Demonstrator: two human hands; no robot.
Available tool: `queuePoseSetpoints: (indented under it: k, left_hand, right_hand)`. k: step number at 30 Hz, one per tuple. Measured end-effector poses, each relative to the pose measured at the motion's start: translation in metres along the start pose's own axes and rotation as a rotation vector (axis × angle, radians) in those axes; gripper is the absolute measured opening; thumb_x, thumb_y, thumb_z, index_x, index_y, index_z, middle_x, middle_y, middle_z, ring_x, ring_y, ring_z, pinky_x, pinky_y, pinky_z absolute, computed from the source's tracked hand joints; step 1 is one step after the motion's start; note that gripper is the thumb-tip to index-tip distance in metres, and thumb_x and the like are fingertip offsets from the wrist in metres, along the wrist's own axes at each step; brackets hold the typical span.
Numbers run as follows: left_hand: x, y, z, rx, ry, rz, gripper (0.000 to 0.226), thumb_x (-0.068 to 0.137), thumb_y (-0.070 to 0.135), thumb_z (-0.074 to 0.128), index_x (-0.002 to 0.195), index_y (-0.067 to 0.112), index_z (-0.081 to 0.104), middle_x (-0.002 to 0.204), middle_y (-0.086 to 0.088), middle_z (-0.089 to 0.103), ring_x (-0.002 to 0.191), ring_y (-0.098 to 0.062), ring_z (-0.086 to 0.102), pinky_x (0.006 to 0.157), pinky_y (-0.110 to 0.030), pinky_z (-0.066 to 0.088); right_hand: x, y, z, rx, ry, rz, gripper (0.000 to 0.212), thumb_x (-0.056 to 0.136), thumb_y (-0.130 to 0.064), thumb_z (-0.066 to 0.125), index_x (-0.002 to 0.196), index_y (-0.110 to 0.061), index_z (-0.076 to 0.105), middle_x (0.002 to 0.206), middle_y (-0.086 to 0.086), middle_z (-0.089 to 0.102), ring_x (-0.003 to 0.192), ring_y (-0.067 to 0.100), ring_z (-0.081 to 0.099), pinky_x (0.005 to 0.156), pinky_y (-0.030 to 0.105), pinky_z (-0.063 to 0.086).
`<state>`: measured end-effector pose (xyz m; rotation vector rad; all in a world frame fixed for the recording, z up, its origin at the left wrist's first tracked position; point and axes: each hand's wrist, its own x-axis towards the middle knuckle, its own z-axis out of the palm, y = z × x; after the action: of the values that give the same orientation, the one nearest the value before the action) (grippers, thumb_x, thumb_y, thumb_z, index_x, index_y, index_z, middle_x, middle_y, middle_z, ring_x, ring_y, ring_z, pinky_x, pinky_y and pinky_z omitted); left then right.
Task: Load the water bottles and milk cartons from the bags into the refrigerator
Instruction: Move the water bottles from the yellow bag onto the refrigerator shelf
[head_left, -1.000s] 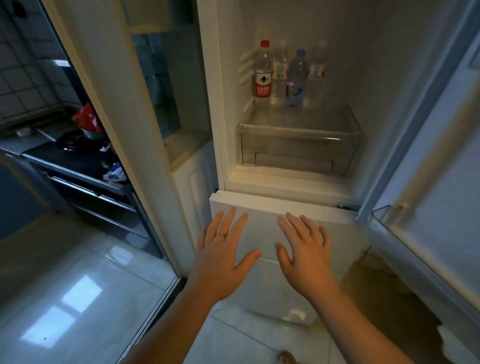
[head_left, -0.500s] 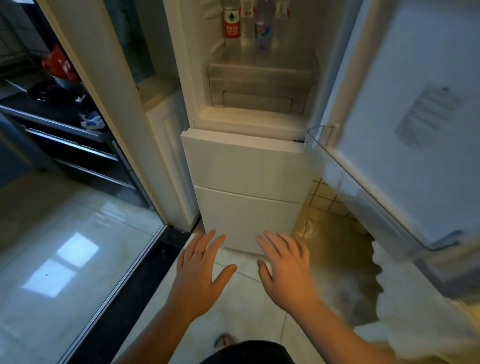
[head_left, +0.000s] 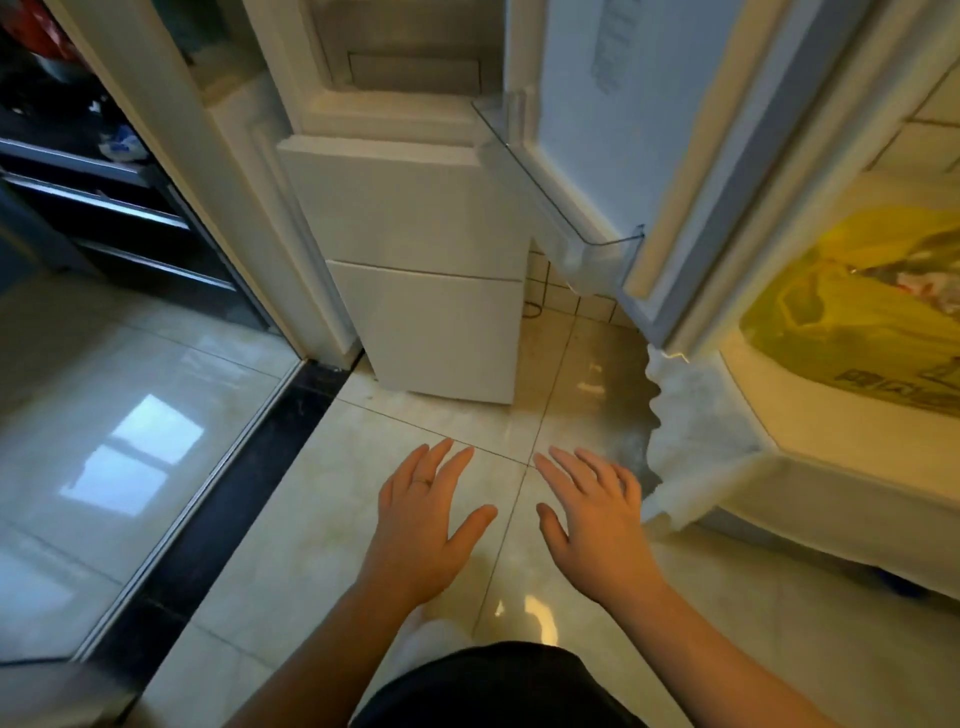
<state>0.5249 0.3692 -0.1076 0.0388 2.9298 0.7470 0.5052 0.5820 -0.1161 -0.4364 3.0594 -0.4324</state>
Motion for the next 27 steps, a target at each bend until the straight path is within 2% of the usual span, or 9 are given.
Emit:
queuePoseSetpoints:
  k: [5,14,18,20,23,27]
  left_hand:
    - [-0.008,0.065,0.032,0.03,-0.103,0.08,0.083,0.079,0.079,0.015,0.152,0.039,0.02,0.163,0.011,0.013,0.151,-0.015,0.005,0.122,-0.042,0.011]
    - [0.036,0.185,0.105,0.076,-0.259,0.391,0.074,0.087,0.075,0.023,0.152,0.039,0.017,0.163,0.012,0.011,0.15,-0.013,0.001,0.12,-0.039,0.009]
    - [0.074,0.246,0.14,0.029,-0.277,0.502,0.075,0.087,0.076,0.022,0.151,0.038,0.022,0.162,0.01,0.016,0.15,-0.016,0.008,0.121,-0.044,0.016]
    - [0.099,0.278,0.157,0.006,-0.281,0.54,0.075,0.088,0.076,0.023,0.151,0.037,0.024,0.162,0.01,0.017,0.149,-0.016,0.01,0.12,-0.045,0.019]
    - [0.135,0.329,0.178,-0.011,-0.27,0.58,0.073,0.089,0.076,0.023,0.151,0.038,0.022,0.162,0.012,0.016,0.149,-0.016,0.009,0.12,-0.045,0.018]
    - [0.175,0.393,0.194,-0.03,-0.246,0.608,0.073,0.088,0.075,0.024,0.151,0.037,0.026,0.161,0.009,0.02,0.149,-0.018,0.011,0.12,-0.04,0.015]
  right_hand:
    - [-0.058,0.054,-0.017,0.023,0.088,0.15,0.05,0.089,-0.043,0.039,0.136,-0.029,0.052,0.138,-0.006,0.055,0.13,0.021,0.043,0.106,0.043,0.024]
    - [-0.114,0.168,-0.051,0.012,0.181,0.422,0.052,0.087,-0.043,0.04,0.135,-0.026,0.052,0.138,-0.004,0.054,0.127,0.023,0.048,0.104,0.043,0.029]
    - [-0.116,0.235,-0.076,-0.039,0.249,0.513,0.05,0.086,-0.039,0.047,0.133,-0.024,0.054,0.136,-0.004,0.055,0.126,0.024,0.048,0.102,0.043,0.029]
    - [-0.112,0.272,-0.088,-0.058,0.281,0.54,0.051,0.085,-0.037,0.053,0.134,-0.024,0.055,0.137,-0.003,0.056,0.127,0.024,0.048,0.101,0.042,0.027]
    - [-0.101,0.326,-0.109,-0.059,0.313,0.56,0.054,0.086,-0.039,0.048,0.138,-0.026,0.052,0.14,-0.004,0.055,0.129,0.024,0.047,0.102,0.044,0.029]
    - [-0.082,0.39,-0.138,-0.058,0.386,0.525,0.052,0.086,-0.038,0.046,0.135,-0.022,0.056,0.137,-0.002,0.057,0.127,0.027,0.05,0.101,0.05,0.038]
